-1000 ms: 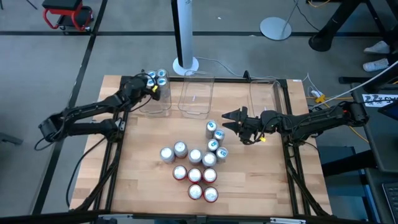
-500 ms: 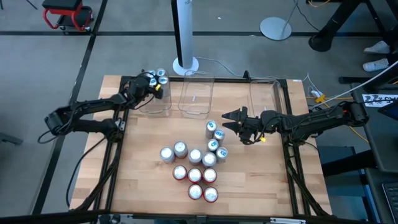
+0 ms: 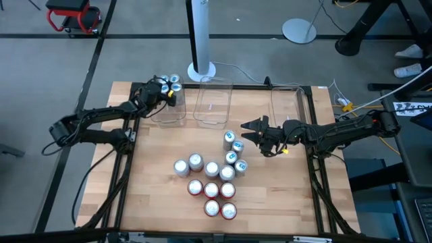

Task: Sort soda cans
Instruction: Put the blue soda can into the left transparent bin

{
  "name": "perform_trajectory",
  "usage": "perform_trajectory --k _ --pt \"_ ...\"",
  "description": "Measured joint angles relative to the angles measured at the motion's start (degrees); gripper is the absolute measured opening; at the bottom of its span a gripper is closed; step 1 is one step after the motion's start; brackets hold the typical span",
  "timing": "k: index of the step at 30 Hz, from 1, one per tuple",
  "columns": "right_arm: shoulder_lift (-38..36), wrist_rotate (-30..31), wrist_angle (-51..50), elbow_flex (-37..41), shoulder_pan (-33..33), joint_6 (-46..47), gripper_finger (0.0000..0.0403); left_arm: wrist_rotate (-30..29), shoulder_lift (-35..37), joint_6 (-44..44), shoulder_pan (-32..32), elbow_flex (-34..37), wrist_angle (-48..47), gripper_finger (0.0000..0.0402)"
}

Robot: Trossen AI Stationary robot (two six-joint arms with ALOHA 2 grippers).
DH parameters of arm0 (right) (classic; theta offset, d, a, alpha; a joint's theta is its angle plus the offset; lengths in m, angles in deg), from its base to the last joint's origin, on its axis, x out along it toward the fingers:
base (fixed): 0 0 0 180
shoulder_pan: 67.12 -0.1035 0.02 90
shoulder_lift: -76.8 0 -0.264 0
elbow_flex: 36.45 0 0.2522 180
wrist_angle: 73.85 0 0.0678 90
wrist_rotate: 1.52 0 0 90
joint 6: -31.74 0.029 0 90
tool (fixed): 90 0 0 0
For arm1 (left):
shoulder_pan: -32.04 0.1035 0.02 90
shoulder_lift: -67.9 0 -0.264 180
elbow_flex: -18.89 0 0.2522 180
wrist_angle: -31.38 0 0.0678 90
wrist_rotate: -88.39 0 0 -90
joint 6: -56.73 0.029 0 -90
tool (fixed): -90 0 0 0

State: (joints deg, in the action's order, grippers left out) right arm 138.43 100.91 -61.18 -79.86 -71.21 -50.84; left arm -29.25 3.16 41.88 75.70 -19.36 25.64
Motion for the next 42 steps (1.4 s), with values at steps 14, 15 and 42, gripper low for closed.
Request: perform_trajectory --k 14,15,42 --pt "0.0 0.0 0.02 0.0 0.0 0.0 0.0366 0.15 11.61 5.85 -3.42 0.0 -0.14 0.0308" --pt "0.0 0.01 0.0 0.0 0.0 0.0 0.0366 0.16 12.95 6.51 -3.84 0.0 -0.14 0.0308" --pt "0.0 0.0 0.04 0.0 0.0 0.0 0.0366 27.08 16.41 16.8 -24.77 -0.04 13.68 0.0308"
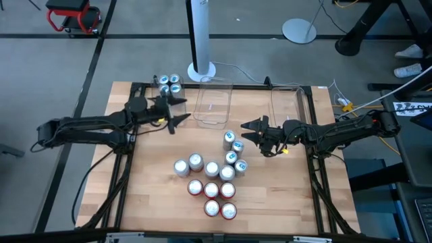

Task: Sort soda cans
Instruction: Put the blue soda can into the left transparent bin

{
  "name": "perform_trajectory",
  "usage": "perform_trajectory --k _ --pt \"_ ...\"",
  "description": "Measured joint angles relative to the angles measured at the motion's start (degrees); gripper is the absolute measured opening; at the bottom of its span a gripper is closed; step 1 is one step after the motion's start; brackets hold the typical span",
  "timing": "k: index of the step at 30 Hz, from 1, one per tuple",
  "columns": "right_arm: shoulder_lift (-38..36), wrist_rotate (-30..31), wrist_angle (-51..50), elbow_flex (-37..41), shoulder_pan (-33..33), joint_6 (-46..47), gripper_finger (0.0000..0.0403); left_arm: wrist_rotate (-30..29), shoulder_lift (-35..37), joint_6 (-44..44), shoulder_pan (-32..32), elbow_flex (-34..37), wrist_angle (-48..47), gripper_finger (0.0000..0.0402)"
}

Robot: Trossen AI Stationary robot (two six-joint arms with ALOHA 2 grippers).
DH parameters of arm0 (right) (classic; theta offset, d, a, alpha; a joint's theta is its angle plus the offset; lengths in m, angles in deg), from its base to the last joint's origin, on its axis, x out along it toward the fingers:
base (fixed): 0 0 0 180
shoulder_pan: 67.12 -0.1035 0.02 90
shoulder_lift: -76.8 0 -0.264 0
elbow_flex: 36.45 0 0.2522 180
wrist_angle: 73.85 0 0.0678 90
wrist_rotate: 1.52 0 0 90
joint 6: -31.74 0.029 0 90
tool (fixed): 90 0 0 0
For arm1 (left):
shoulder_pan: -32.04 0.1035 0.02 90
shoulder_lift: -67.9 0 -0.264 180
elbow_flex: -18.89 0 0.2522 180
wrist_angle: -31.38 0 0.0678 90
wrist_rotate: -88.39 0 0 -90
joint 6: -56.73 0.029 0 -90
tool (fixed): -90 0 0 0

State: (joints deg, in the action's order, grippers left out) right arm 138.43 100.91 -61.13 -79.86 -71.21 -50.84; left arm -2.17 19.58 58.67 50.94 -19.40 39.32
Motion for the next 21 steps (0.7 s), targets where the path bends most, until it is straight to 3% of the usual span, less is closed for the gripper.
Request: perform_trajectory --k 8,21 --pt "0.0 0.0 0.09 0.0 0.0 0.0 0.0366 -0.01 -7.57 0.04 -5.57 -1.07 5.48 0.0308" --pt "0.0 0.0 0.22 0.0 0.0 -0.02 0.0366 -0.02 -24.69 0.5 -9.79 -12.76 4.8 0.0308"
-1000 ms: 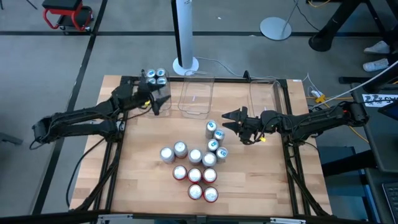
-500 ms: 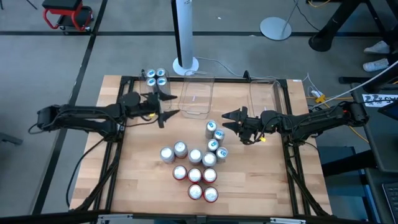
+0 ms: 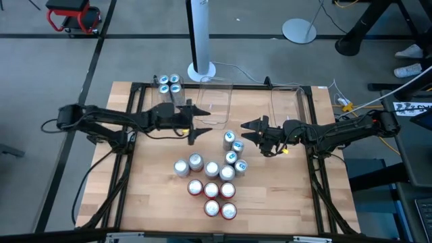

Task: Sort soda cans
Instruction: Put the blue soda can into the left transparent bin

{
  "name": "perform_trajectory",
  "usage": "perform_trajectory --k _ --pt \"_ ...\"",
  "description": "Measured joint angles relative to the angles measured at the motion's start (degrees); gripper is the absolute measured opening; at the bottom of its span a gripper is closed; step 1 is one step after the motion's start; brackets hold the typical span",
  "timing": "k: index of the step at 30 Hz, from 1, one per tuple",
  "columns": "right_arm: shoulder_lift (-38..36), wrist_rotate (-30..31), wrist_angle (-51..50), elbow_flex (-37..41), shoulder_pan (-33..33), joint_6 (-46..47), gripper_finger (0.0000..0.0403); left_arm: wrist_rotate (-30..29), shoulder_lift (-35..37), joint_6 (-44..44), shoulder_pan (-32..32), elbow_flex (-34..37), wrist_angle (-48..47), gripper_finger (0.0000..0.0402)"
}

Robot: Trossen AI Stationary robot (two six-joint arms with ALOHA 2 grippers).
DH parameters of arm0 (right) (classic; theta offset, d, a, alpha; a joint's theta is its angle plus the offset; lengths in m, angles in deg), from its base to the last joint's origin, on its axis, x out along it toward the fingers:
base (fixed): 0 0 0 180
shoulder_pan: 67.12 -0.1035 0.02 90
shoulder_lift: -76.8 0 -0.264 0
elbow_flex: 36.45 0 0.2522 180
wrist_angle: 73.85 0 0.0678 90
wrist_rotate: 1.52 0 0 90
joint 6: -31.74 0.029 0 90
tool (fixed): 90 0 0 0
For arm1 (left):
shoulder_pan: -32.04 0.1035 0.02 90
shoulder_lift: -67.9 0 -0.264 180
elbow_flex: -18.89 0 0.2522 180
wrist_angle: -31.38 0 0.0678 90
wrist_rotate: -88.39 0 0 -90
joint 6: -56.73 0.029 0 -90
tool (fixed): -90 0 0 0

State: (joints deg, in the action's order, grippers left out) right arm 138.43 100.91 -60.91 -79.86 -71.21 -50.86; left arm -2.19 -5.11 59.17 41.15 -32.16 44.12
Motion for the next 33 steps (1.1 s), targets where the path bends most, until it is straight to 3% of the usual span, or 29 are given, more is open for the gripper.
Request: perform_trajectory --k 7,17,23,33 --pt "0.0 0.0 -0.02 0.0 0.0 -0.01 0.0366 0.25 -9.37 1.24 0.0 -6.58 -1.41 0.0308" --pt "0.0 0.02 -0.04 0.0 0.0 -0.03 0.0366 9.26 -18.74 4.25 1.0 -14.62 -12.23 0.0308" --pt "0.0 0.02 -0.11 0.0 0.0 -0.01 0.0366 9.66 -20.44 6.6 2.07 -14.91 -12.37 0.0308" --pt "0.0 0.01 -0.04 0.0 0.0 -0.02 0.0366 18.22 -23.64 5.03 3.13 -14.93 -7.94 0.0308"
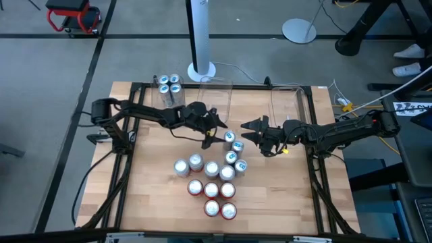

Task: Sort soda cans
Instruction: Put the blue soda can into the left transparent bin

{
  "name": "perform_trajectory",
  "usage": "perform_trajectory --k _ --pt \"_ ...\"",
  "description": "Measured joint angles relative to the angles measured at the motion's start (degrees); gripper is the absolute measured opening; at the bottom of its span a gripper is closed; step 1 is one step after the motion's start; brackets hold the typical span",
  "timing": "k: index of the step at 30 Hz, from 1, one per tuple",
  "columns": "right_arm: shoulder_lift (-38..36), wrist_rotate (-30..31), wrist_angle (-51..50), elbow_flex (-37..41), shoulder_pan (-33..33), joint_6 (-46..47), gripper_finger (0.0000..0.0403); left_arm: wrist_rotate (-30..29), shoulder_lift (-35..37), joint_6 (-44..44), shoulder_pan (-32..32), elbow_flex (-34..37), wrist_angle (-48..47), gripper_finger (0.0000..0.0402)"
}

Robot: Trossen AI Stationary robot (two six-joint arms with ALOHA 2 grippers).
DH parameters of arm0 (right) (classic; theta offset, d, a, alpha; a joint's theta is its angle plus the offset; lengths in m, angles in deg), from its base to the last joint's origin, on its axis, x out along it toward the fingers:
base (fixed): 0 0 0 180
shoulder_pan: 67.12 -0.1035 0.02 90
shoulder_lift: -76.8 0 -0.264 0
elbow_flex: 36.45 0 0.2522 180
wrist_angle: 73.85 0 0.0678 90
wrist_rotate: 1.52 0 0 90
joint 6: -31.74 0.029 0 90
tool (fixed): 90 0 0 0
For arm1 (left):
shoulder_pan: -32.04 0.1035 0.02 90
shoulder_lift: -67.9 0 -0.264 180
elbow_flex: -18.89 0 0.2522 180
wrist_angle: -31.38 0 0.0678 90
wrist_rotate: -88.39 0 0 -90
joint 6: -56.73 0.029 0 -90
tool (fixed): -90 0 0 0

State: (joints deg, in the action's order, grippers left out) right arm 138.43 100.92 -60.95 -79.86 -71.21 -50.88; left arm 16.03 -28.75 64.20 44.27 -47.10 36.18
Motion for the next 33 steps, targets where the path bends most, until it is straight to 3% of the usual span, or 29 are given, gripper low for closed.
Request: perform_trajectory --k 14,33 --pt "0.0 -0.01 -0.13 0.01 0.0 0.01 0.0366 0.27 -3.9 -1.61 0.22 0.0 8.2 0.0308" --pt "0.0 0.0 -0.23 0.0 0.0 0.0 0.0366 0.2 -3.95 -1.29 -0.55 0.0 8.19 0.0308"
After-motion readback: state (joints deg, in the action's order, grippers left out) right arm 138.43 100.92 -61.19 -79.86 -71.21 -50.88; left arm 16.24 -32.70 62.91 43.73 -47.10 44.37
